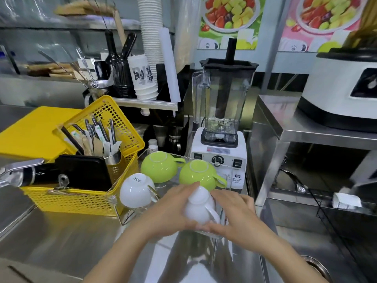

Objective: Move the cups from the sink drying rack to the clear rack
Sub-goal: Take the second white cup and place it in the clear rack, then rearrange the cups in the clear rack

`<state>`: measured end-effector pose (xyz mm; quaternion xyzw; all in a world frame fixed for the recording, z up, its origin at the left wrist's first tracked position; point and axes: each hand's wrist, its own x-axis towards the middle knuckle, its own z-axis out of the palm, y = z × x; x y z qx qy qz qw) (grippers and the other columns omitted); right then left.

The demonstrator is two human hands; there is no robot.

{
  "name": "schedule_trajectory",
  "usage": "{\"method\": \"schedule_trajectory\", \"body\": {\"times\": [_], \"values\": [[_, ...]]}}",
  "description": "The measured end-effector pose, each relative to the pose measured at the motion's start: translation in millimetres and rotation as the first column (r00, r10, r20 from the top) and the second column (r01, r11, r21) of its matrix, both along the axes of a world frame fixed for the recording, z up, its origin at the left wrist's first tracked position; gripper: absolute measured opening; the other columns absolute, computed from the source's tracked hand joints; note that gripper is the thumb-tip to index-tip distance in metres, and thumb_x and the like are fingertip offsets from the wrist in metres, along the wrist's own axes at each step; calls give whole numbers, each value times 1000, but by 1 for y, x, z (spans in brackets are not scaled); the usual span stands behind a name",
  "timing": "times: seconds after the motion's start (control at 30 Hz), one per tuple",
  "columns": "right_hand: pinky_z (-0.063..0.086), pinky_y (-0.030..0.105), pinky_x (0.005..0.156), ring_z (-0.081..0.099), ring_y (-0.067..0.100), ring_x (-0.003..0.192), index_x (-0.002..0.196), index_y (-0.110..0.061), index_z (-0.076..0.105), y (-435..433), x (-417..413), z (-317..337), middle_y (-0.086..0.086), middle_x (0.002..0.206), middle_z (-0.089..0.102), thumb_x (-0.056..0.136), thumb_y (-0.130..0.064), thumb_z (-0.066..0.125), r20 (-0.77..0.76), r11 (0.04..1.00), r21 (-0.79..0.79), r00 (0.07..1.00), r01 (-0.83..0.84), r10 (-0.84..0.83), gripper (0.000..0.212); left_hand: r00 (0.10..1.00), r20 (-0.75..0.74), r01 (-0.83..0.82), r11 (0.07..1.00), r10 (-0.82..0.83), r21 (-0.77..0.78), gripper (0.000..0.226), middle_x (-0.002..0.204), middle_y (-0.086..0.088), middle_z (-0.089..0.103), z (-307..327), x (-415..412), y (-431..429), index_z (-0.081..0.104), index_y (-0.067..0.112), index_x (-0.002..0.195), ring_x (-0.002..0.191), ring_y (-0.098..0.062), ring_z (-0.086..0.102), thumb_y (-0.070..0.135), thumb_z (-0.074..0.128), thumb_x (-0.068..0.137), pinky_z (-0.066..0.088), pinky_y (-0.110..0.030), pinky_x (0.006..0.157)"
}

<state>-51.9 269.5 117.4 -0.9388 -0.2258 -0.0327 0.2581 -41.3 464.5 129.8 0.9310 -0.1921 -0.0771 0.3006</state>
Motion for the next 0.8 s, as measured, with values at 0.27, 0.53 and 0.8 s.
{"method": "schedule_trajectory", "body": {"times": [0.27, 0.53, 0.8], "values": [[32, 26, 100, 45, -1, 112, 126, -32, 47, -22, 8, 8, -20, 121, 50, 75, -55, 60, -83, 974, 209, 994, 81, -65, 58, 991, 96, -84, 989, 96, -121, 66, 133, 20, 37, 10, 3, 20, 35, 35, 137, 124, 0, 36, 44, 66, 79, 27, -20, 101], [42, 19, 76, 57, 6, 86, 104, -15, 64, -22, 42, -1, -6, 93, 62, 83, -24, 64, -84, 895, 342, 958, 288, -276, 23, 936, 113, -255, 864, 333, -433, 36, 124, 0, 61, 6, 46, -3, 57, 17, 119, 117, -15, 53, 28, 63, 85, 39, -30, 101], [22, 29, 77, 48, 24, 111, 108, -21, 65, -16, 79, -12, 4, 113, 61, 86, -30, 58, 76, 932, 76, 930, 355, -361, 24, 966, -29, -246, 882, 256, -403, 54, 150, 4, 35, -12, 79, -23, 46, 20, 134, 136, -11, 30, 34, 63, 84, 22, -30, 111]]}}
